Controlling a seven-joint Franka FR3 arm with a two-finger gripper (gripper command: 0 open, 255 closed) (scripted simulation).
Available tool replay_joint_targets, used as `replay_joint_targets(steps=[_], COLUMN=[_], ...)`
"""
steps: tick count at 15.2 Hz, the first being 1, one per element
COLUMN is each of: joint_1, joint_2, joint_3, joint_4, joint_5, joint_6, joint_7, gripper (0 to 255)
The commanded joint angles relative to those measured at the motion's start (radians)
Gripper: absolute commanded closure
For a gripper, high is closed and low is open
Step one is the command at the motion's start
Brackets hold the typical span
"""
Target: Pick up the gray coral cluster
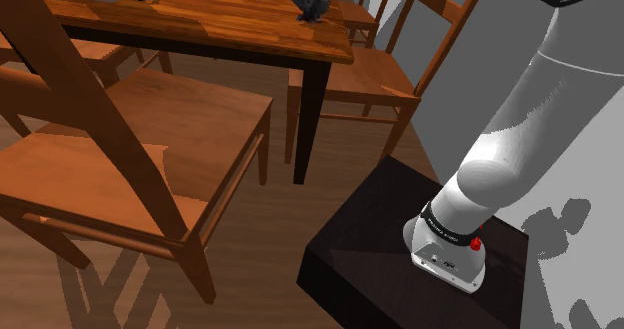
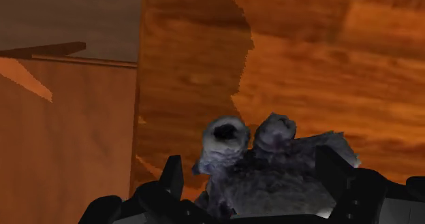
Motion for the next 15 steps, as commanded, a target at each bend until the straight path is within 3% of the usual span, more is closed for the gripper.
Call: replay_joint_targets(steps=[1,5,14,15], joint_1=[-0.016,-0.051,-0.043,-0.044], joint_2=[0.074,0.215,0.153,0.160], joint_3=[-0.015,-0.039,-0.038,-0.038], joint_4=[0.112,0.348,0.151,0.157], joint_5=[0.014,0.045,0.038,0.038], joint_6=[-0.019,-0.080,0.055,0.057], joint_7=[0.031,0.086,0.084,0.084], gripper=[0,0,0,255])
